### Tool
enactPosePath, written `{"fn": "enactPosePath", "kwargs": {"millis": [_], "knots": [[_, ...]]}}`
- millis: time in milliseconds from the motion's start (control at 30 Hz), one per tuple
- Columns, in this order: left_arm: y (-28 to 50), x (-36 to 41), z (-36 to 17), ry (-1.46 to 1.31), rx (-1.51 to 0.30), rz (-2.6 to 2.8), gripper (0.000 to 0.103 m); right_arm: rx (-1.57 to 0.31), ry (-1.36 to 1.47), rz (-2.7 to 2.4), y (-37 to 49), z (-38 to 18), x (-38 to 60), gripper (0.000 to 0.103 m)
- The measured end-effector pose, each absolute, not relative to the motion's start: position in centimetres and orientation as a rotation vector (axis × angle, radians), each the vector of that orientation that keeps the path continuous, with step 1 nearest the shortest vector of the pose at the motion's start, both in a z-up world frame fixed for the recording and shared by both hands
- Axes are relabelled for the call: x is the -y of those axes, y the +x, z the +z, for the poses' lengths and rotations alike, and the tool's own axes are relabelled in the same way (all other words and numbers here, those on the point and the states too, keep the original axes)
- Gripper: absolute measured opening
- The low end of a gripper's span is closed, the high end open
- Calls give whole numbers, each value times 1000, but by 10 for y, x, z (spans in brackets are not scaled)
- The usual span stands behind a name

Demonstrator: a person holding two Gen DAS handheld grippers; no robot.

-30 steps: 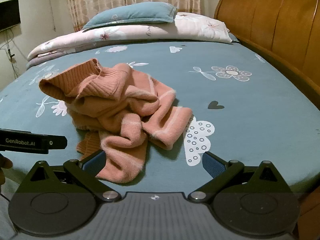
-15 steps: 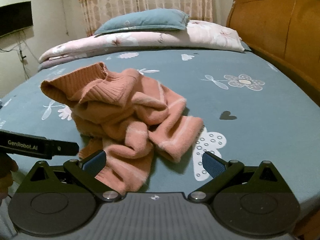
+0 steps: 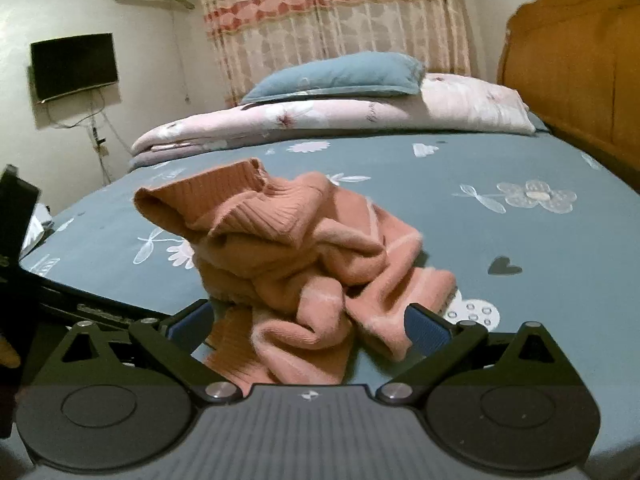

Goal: Fold clothes

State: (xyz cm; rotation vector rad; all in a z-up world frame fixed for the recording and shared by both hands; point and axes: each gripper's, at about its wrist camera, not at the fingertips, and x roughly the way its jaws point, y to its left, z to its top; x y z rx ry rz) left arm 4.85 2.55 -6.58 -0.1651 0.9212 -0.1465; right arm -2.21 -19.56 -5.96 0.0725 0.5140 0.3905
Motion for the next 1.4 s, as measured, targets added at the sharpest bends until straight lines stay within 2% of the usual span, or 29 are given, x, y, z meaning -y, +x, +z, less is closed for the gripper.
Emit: {"fn": "enactPosePath", "kwargs": {"millis": [33, 100, 200, 333, 567, 633, 733, 767, 800, 1000, 1400], "knots": [[48, -26, -67, -171, -929, -164, 102, -518, 62, 392, -22, -59, 195, 99], [45, -25, -68, -163, -917, -178, 102, -534, 50, 399, -21, -60, 194, 88], [42, -21, -69, -109, -895, -165, 102, -570, 60, 400, -19, -63, 195, 81], [43, -15, -70, -47, -901, -163, 102, -582, 44, 391, -20, -62, 194, 80], [33, -19, -52, 40, -747, -265, 101, -580, 25, 386, -23, -59, 194, 81], [36, -20, -47, 88, -744, -255, 95, -588, 21, 390, -24, -58, 192, 81], [40, -24, -43, 145, -762, -256, 62, -591, 12, 400, -26, -55, 189, 81], [41, -26, -42, 161, -770, -260, 45, -592, 11, 401, -26, -54, 188, 81], [42, -28, -41, 177, -779, -264, 39, -593, 10, 402, -27, -53, 187, 81], [43, -36, -27, 321, -761, -271, 40, -595, -8, 405, -32, -47, 183, 82], [69, -28, -13, 642, -542, -328, 42, -620, -55, 415, -22, -47, 170, 85]]}}
